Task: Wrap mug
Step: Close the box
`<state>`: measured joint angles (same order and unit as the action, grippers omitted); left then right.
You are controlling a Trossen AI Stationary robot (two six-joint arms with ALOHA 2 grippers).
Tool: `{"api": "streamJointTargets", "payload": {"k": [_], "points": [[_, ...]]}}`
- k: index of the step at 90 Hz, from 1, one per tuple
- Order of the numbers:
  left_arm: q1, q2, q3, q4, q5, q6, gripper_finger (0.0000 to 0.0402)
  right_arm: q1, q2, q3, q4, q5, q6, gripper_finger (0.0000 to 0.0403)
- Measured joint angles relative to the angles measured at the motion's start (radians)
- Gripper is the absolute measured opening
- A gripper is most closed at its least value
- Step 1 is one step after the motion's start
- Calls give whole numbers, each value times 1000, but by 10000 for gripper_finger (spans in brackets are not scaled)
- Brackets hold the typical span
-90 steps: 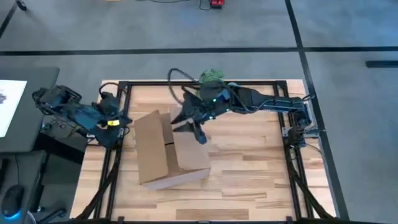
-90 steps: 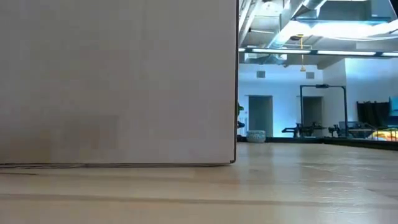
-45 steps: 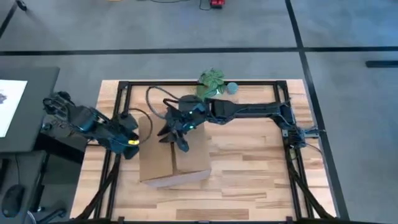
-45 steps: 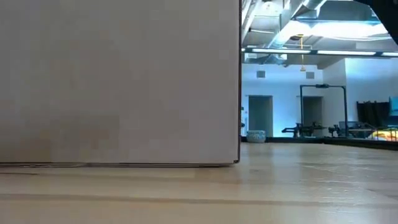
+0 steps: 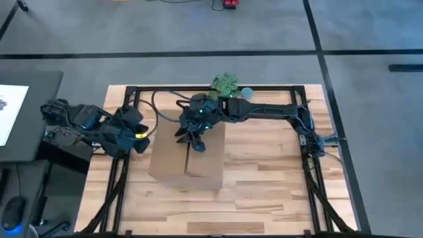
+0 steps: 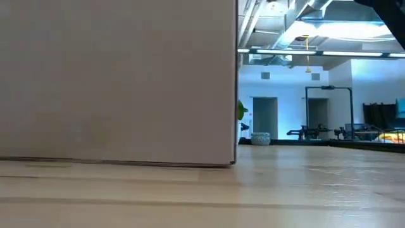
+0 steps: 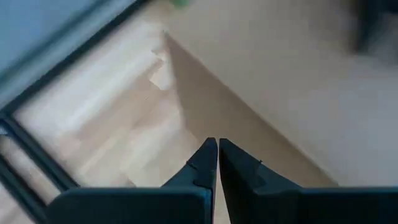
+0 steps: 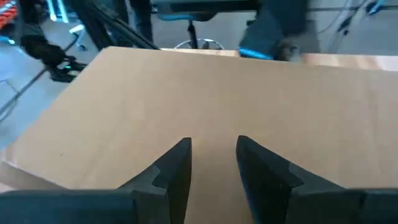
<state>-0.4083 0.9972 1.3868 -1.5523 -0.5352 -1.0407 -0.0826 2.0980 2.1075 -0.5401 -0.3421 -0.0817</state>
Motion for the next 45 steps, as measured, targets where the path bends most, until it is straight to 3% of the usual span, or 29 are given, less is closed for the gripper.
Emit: {"api": "streamJointTargets", "payload": {"k": [9,15,45], "points": [[-34,1,16,38,115,-24,0,-19,0,0,-9,5,-30,122],[-73,16,16,78,132,-54,0,-29,0,0,-9,7,-61,122],[-170,196,21,105,-22,-160,0,-66,-63,-2,-51,14,9,122]]}}
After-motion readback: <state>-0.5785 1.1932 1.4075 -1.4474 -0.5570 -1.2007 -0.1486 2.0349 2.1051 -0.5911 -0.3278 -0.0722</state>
